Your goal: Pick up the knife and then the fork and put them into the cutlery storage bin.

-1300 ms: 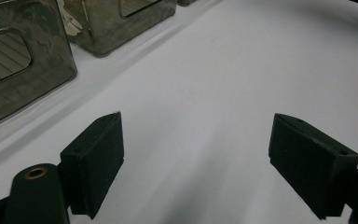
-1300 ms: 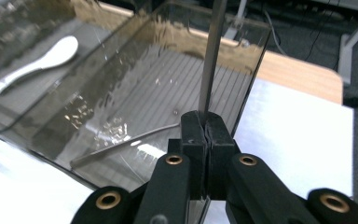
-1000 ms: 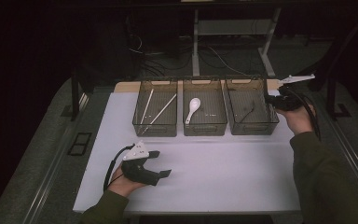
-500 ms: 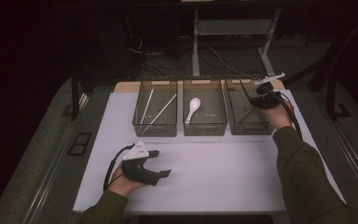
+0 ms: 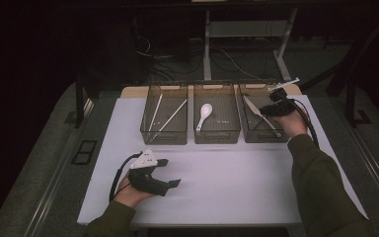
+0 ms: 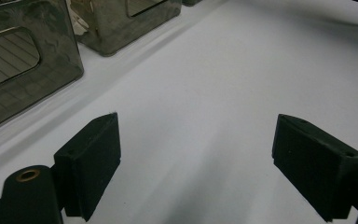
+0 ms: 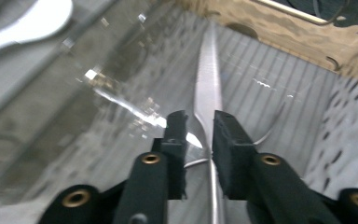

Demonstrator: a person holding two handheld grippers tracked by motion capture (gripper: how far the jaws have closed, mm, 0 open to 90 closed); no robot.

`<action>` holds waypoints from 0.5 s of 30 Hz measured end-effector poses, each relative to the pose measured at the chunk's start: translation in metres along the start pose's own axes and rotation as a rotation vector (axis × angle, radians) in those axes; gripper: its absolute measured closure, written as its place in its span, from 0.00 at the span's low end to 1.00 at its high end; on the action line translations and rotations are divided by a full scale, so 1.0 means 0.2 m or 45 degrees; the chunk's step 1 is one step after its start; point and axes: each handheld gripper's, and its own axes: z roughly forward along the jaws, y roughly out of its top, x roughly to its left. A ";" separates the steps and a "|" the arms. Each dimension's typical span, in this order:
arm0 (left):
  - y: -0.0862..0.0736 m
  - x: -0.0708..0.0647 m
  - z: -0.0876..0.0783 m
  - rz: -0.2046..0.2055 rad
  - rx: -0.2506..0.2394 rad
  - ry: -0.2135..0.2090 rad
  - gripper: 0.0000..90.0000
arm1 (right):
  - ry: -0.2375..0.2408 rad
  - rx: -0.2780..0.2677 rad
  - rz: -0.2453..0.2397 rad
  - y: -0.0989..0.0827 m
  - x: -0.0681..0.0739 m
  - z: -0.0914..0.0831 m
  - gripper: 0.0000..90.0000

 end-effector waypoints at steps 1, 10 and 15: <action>0.00 0.00 0.00 -0.004 -0.002 -0.001 0.16 | 0.017 -0.009 0.010 0.00 0.00 -0.01 0.75; 0.00 0.01 0.00 -0.010 0.001 0.000 0.15 | 0.181 -0.177 0.000 -0.12 0.07 -0.22 0.46; -0.01 0.01 0.00 -0.007 0.003 -0.005 0.15 | 0.224 -0.247 -0.048 -0.23 0.13 -0.32 0.38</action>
